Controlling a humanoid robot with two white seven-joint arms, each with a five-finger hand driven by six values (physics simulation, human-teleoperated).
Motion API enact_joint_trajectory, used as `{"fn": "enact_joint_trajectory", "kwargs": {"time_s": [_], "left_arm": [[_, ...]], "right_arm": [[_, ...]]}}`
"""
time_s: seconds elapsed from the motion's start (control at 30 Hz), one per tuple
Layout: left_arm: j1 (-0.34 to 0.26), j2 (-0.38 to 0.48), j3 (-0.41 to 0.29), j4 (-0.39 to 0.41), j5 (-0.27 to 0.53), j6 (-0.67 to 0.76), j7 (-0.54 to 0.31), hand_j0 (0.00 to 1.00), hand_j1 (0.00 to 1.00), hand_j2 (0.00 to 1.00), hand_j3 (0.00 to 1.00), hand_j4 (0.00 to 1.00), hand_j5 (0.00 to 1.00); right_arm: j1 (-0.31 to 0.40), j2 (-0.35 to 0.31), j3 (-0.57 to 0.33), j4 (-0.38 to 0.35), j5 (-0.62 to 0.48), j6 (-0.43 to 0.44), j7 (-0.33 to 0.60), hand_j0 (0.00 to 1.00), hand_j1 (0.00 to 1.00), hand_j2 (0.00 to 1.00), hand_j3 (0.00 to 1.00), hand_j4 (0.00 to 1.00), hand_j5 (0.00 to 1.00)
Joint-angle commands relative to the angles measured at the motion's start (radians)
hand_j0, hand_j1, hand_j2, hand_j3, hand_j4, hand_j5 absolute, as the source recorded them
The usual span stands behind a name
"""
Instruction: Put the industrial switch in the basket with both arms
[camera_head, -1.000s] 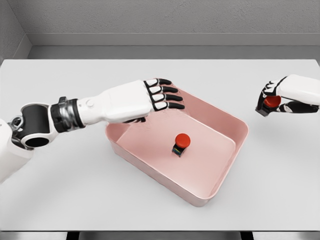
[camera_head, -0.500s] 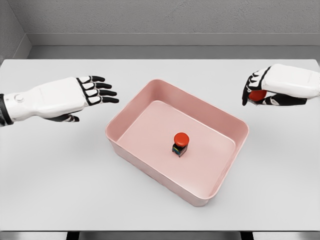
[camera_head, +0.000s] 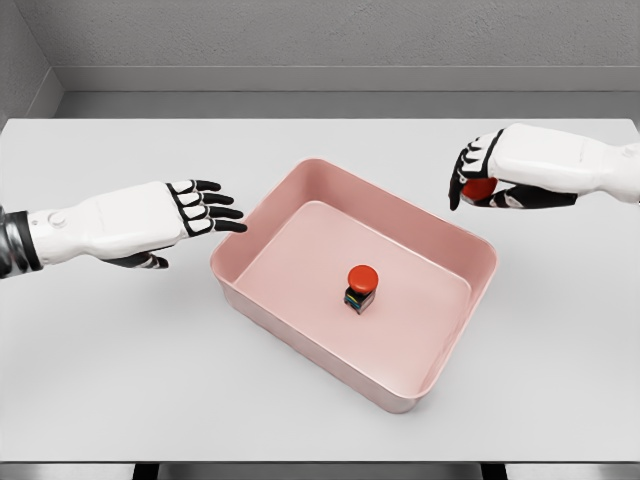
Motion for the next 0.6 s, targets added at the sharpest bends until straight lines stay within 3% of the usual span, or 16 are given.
{"fn": "enact_joint_trajectory", "kwargs": {"time_s": [0.0,0.3,0.57], "left_arm": [[0.000,0.000,0.001,0.001,0.006,0.001,0.001,1.00,1.00,1.00,1.00,1.00,1.00],[-0.003,-0.001,0.002,0.001,0.006,0.001,0.001,1.00,1.00,1.00,1.00,1.00,1.00],[-0.005,-0.001,0.001,0.001,0.004,0.001,0.001,1.00,1.00,1.00,1.00,1.00,1.00]], "right_arm": [[0.000,0.026,0.000,-0.003,-0.009,0.002,-0.001,0.45,0.45,0.45,0.45,0.45,0.45],[0.002,0.046,0.018,-0.003,-0.139,0.002,-0.001,0.43,0.43,0.43,0.43,0.43,0.43],[-0.018,0.060,0.033,-0.008,-0.178,0.002,-0.001,0.43,0.43,0.43,0.43,0.43,0.43]]}}
